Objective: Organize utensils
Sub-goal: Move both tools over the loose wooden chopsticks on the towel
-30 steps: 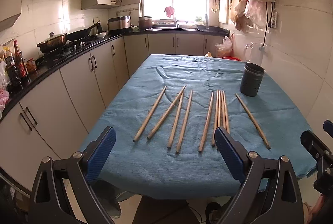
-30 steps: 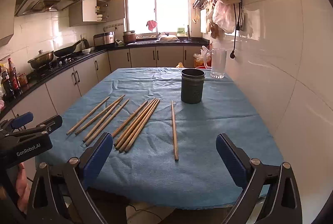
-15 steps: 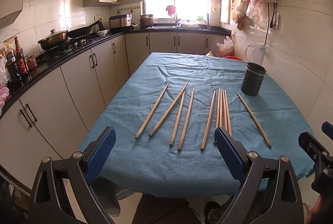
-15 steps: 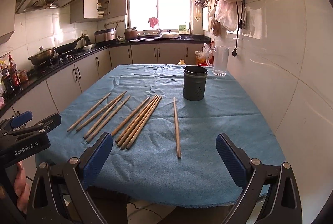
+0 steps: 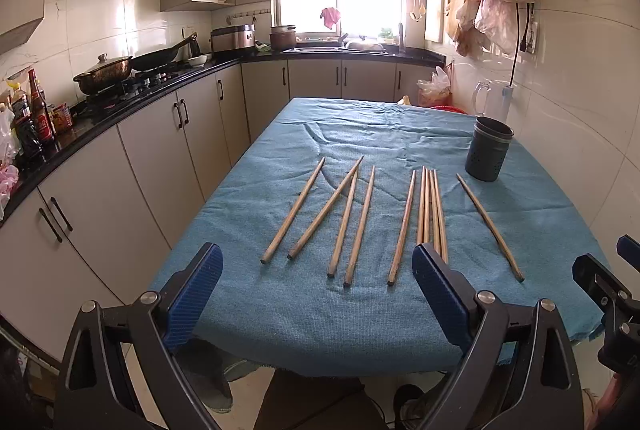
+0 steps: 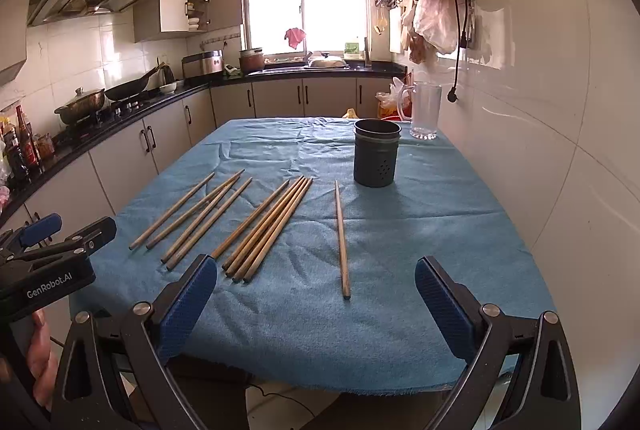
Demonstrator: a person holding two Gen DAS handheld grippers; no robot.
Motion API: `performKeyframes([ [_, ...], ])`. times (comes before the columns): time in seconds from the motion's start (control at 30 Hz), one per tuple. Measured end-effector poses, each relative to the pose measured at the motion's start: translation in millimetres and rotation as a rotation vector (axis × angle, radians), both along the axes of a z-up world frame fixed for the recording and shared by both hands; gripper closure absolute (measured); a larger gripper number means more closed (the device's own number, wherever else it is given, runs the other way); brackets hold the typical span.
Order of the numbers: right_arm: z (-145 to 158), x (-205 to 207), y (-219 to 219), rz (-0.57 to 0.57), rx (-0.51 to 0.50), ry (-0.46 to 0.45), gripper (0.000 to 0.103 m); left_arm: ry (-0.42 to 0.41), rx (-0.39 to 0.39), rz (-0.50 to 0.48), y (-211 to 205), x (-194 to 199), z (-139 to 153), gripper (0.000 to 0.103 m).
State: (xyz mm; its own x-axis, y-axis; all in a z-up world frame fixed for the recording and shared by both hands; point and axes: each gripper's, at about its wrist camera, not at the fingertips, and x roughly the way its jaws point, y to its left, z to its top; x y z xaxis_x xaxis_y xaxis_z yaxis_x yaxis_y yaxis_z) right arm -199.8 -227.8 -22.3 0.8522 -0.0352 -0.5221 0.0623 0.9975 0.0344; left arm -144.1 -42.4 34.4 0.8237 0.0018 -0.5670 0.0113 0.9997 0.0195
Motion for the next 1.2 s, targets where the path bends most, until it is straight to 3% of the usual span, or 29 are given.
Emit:
performKeyframes([
  [0.57,-5,3,0,0.014,0.016,0.019,0.002,0.019,-0.006,-0.021,0,-3,-6,0.008],
  [0.77,-7,13,-9,0.008,0.045,0.048,0.003,0.078,-0.047,-0.039,1,3,-16,0.008],
  [0.93,-9,30,-14,0.021,0.054,0.084,0.011,0.108,-0.079,-0.064,1,10,-22,0.008],
  [1.2,-12,76,-26,0.096,0.125,0.177,0.019,0.240,-0.048,-0.109,5,54,-35,0.008],
])
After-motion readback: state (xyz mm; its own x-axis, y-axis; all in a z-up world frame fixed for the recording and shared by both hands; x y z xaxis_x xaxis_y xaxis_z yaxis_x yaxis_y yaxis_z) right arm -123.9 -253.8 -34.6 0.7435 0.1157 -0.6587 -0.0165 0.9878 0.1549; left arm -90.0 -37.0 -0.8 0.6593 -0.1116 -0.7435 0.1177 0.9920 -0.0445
